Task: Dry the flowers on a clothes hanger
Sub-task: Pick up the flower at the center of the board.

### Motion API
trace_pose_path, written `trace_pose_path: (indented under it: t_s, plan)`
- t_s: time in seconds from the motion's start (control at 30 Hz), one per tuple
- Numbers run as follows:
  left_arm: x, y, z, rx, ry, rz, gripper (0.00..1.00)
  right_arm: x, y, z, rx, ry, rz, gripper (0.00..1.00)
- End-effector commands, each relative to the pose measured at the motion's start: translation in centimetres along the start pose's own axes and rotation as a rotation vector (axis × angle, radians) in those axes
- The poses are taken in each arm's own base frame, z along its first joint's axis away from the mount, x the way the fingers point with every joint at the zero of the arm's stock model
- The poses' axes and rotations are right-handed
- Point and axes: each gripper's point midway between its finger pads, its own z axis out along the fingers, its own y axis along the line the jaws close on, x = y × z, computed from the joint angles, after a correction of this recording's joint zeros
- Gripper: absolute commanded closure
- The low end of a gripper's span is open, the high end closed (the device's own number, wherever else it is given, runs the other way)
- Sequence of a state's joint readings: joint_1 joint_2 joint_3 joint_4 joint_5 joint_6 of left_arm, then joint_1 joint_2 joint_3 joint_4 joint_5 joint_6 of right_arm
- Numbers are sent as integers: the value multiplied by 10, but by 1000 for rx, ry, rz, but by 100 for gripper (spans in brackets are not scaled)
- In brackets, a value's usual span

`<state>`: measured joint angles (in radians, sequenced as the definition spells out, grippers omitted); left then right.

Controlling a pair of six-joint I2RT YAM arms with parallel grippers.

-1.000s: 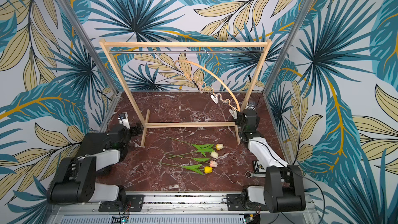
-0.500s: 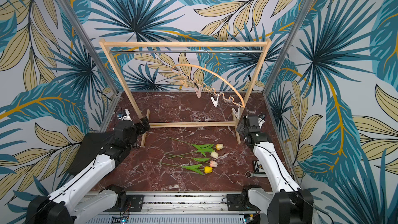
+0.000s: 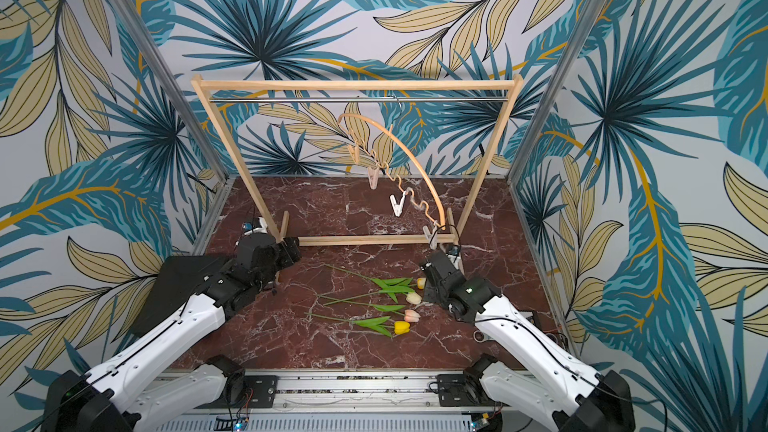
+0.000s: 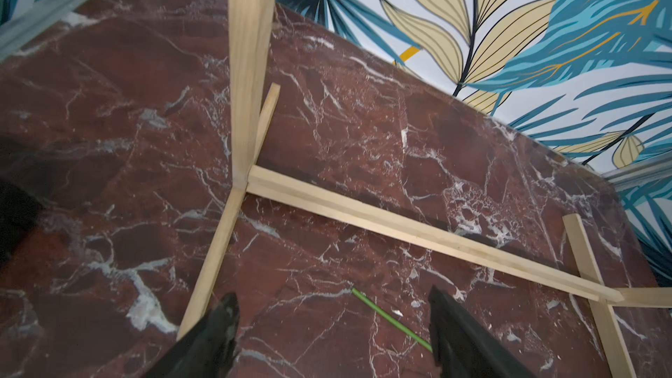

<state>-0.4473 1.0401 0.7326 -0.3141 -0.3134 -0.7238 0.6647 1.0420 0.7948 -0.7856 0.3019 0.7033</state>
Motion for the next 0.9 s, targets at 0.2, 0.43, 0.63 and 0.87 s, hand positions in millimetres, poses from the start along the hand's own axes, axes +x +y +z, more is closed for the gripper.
trace_pose_path:
  t_s: [0.2,0.43,0.63,0.87]
  plan:
    - [-20,5,-34,-84,15,-160,22,37,152,14,-245,117,-511,40]
    - [-14,31,-47,-195,18,-202,27,79,200,42,-316,205,-675,37]
    - [0,35,-41,-180,33,-242,31,112,209,55,-382,299,-738,59]
    - [23,39,-40,-130,85,-238,33,117,224,78,-313,331,-822,65]
